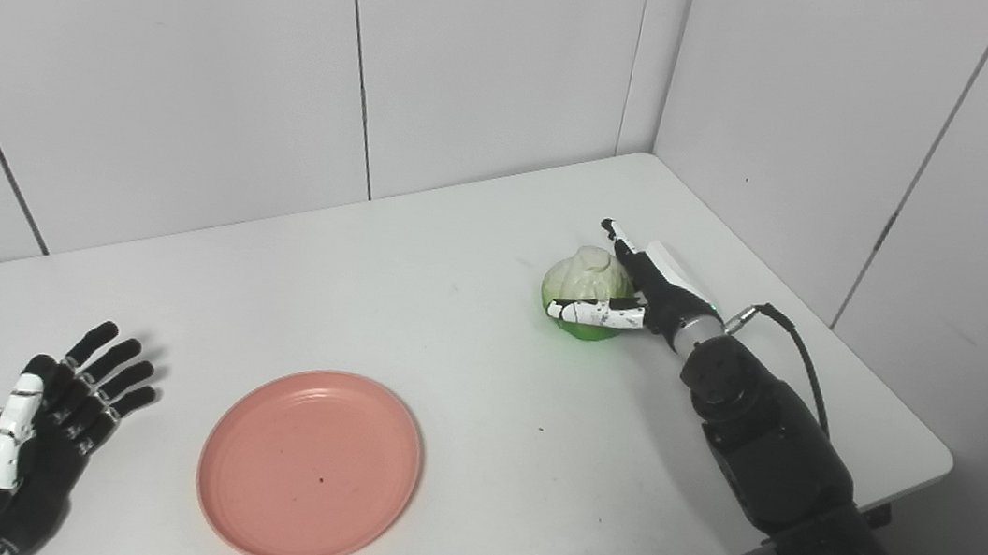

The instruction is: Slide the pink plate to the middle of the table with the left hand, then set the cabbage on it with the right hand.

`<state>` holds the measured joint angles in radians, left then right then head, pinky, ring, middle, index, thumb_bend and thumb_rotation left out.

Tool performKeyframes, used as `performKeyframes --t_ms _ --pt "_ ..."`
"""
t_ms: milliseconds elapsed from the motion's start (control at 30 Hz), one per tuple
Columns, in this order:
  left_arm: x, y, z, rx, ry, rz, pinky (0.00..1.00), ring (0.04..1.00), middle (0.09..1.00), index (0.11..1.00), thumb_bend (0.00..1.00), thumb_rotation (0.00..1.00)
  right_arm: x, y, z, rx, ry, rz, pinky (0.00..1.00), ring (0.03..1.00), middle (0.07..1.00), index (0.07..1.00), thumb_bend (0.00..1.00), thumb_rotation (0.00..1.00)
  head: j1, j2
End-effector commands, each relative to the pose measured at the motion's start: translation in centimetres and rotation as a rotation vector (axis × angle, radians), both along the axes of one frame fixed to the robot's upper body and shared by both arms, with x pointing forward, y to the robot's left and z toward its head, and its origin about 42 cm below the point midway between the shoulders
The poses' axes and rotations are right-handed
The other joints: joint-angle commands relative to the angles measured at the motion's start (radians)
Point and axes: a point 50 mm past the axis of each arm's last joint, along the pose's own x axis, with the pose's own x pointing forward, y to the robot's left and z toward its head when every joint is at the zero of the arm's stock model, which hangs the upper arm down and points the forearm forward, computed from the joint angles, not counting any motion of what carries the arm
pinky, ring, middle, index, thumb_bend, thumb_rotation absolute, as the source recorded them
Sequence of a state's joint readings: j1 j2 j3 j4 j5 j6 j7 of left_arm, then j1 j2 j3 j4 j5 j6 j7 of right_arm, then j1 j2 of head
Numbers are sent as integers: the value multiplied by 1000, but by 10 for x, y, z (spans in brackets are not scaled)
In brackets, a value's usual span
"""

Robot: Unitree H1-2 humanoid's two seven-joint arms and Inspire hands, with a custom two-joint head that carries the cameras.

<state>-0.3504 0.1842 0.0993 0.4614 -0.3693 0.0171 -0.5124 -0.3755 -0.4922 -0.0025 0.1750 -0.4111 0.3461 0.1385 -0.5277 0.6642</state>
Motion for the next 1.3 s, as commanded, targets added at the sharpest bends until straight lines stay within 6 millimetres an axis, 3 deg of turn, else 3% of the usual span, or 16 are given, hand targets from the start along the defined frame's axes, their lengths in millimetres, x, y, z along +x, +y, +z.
performKeyframes --t_ms 0,200,367,533,567,600,633,667,700,767,900,1267 --pt "-30 9 -40 1 151 21 827 852 880 873 493 967 11 -4 23 -39 -55 -19 828 940 988 1000 1000 521 0 -1" --pt "-31 7 -39 6 152 27 820 847 876 869 494 961 14 -4 21 -55 -42 -17 838 950 996 1000 1000 520 4 3" --pt "-32 5 -38 9 151 27 820 850 879 871 499 961 15 -2 19 -65 -59 -48 842 937 976 987 1000 446 6 6" --pt "-33 4 -37 18 141 20 833 855 882 877 491 994 13 -1 14 -29 -171 -48 759 829 850 855 1000 266 11 9" --pt "-33 4 -37 18 141 19 836 858 883 878 492 997 13 -1 13 -14 -188 -47 631 689 726 762 965 178 11 9" --pt "-34 4 -37 19 141 19 835 858 883 878 492 999 13 -1 12 -6 -202 -42 577 625 666 689 869 151 12 9" --pt "-34 4 -37 20 141 18 832 858 884 878 491 998 13 0 11 -2 -212 -38 519 548 589 555 636 139 12 9" --pt "-34 4 -37 19 141 17 831 858 884 878 491 998 13 1 10 -3 -215 -37 513 540 581 542 613 138 15 10" --pt "-34 3 -36 17 143 17 830 858 885 878 489 999 14 2 10 -5 -213 -39 483 509 534 516 573 70 15 10" --pt "-34 3 -36 16 146 19 835 859 885 876 489 993 14 3 9 -12 -203 -39 441 478 492 496 539 14 17 10" --pt "-34 2 -36 15 143 17 838 860 887 878 491 987 14 7 10 -17 -200 -35 393 442 462 501 529 0 17 10" --pt "-34 -2 -34 22 137 10 836 865 892 884 496 992 12 7 14 6 -231 -67 380 425 446 522 526 0 43 10"
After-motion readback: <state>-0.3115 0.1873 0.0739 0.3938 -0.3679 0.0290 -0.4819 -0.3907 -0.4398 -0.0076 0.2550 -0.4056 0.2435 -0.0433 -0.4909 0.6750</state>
